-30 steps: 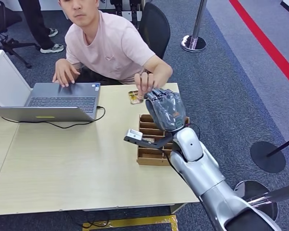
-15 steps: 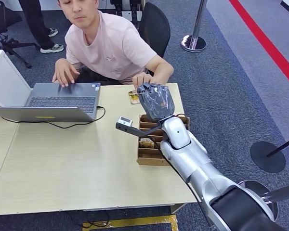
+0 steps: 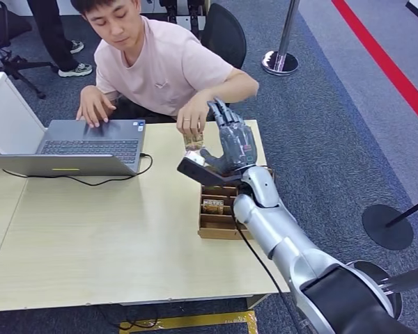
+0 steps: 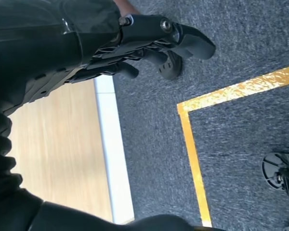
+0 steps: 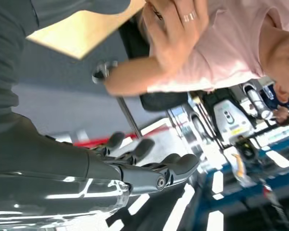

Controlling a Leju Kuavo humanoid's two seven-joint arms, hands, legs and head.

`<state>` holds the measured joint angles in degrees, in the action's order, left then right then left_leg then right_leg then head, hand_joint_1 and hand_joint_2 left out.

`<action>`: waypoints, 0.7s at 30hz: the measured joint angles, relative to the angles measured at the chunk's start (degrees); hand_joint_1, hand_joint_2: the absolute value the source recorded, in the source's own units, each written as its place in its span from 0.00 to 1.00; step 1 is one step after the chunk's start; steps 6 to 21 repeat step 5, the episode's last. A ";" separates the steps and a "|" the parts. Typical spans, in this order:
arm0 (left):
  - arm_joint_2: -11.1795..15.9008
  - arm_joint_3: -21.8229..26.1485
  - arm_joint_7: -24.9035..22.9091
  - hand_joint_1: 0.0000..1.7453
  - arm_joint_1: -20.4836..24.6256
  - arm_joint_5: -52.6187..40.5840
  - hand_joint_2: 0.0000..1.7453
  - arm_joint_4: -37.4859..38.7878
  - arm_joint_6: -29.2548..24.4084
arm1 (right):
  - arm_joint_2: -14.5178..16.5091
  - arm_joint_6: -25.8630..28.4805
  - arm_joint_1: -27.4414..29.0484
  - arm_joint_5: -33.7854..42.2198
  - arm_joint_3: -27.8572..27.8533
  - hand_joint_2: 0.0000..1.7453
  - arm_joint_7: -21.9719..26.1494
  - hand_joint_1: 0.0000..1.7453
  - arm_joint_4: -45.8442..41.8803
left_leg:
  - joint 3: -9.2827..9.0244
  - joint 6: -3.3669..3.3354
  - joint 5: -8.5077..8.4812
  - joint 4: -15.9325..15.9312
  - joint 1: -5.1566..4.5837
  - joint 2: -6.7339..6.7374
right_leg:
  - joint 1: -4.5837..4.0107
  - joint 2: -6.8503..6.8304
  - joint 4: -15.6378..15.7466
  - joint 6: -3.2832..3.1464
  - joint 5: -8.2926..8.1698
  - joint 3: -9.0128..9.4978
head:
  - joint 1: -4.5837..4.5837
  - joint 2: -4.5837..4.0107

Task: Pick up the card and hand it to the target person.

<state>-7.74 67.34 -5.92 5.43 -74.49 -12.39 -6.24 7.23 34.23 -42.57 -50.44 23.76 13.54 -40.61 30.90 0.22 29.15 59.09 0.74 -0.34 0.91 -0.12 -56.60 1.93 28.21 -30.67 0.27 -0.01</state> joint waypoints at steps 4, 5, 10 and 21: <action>0.01 0.05 -0.27 0.00 -0.01 0.47 0.00 0.00 0.04 | -0.06 -6.24 0.57 15.92 -5.51 1.00 4.07 0.00 -2.73 | -0.01 0.00 0.00 0.01 0.00 -0.01 | 0.00 -0.01 0.00 0.00 0.00 0.00 | 0.01 -0.01; 0.01 0.06 -0.33 0.00 -0.01 0.52 0.00 0.00 0.05 | -0.07 -7.03 0.67 17.98 -6.27 1.00 4.48 0.00 -3.17 | 0.00 0.00 0.00 0.02 0.00 -0.01 | 0.00 -0.01 0.00 0.00 0.00 0.00 | 0.00 0.00; 0.01 0.06 -0.33 0.00 -0.01 0.52 0.00 0.00 0.05 | -0.07 -7.03 0.67 17.98 -6.27 1.00 4.48 0.00 -3.17 | 0.00 0.00 0.00 0.02 0.00 -0.01 | 0.00 -0.01 0.00 0.00 0.00 0.00 | 0.00 0.00; 0.01 0.06 -0.33 0.00 -0.01 0.52 0.00 0.00 0.05 | -0.07 -7.03 0.67 17.98 -6.27 1.00 4.48 0.00 -3.17 | 0.00 0.00 0.00 0.02 0.00 -0.01 | 0.00 -0.01 0.00 0.00 0.00 0.00 | 0.00 0.00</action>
